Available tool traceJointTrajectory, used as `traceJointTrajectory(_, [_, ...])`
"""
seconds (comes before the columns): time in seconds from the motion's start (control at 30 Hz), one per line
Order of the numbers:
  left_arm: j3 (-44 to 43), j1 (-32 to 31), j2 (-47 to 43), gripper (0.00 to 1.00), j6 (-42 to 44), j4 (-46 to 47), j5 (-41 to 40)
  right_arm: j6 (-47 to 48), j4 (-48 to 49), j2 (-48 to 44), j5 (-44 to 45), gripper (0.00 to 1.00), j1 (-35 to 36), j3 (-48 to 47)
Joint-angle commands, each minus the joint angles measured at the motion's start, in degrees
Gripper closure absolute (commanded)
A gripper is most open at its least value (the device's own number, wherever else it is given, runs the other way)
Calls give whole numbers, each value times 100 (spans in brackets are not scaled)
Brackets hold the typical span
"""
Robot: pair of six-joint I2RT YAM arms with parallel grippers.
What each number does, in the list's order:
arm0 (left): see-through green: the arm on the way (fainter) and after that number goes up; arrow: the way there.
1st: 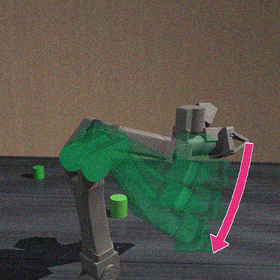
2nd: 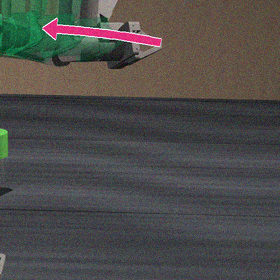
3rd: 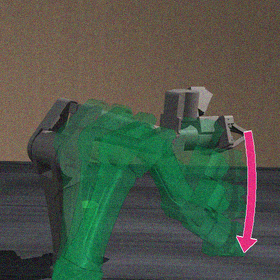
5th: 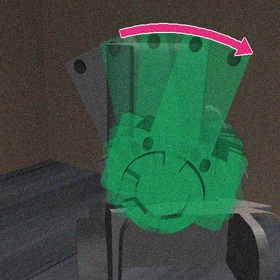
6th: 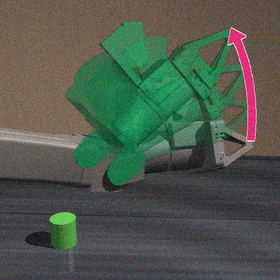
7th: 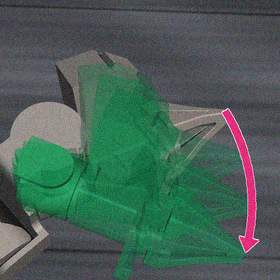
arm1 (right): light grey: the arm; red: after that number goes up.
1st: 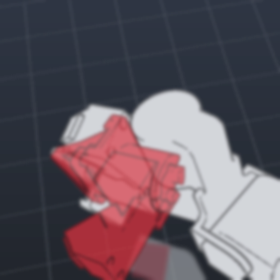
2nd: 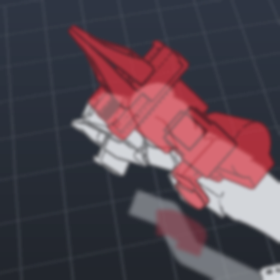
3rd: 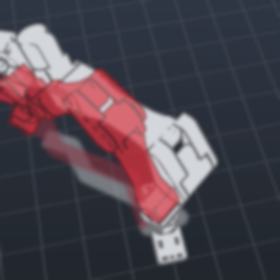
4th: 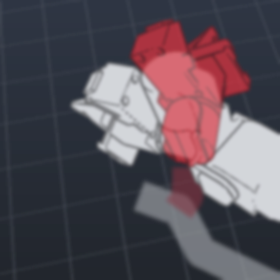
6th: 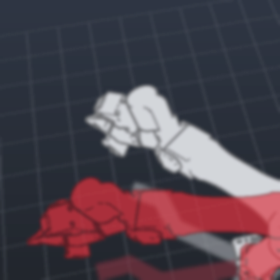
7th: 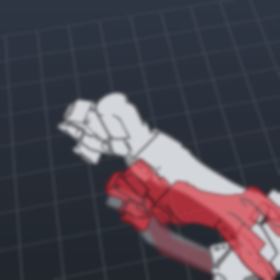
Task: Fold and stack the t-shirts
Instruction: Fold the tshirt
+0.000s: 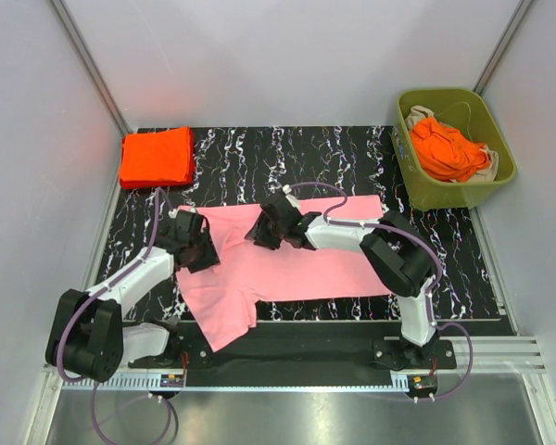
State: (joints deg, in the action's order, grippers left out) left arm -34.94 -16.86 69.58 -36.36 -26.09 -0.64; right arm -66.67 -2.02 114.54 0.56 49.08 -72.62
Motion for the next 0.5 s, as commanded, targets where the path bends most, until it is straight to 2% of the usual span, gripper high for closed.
traceJointTrajectory(0.0, [-13,-36,-120,57,-29,77,-304,128,141,-318,173,57,49,-24])
traceJointTrajectory(0.2, [57,-45,-243,61,-73,279,-270,172,141,-389,208,57,49,11])
traceJointTrajectory(0.4, [-4,-45,99,65,-38,473,3,225,149,-520,295,57,58,90])
traceJointTrajectory(0.43, [-4,-54,126,69,-21,569,29,242,141,-538,313,57,49,116])
traceJointTrajectory(0.47, [-39,-45,169,77,-20,561,38,260,141,-556,331,57,49,116])
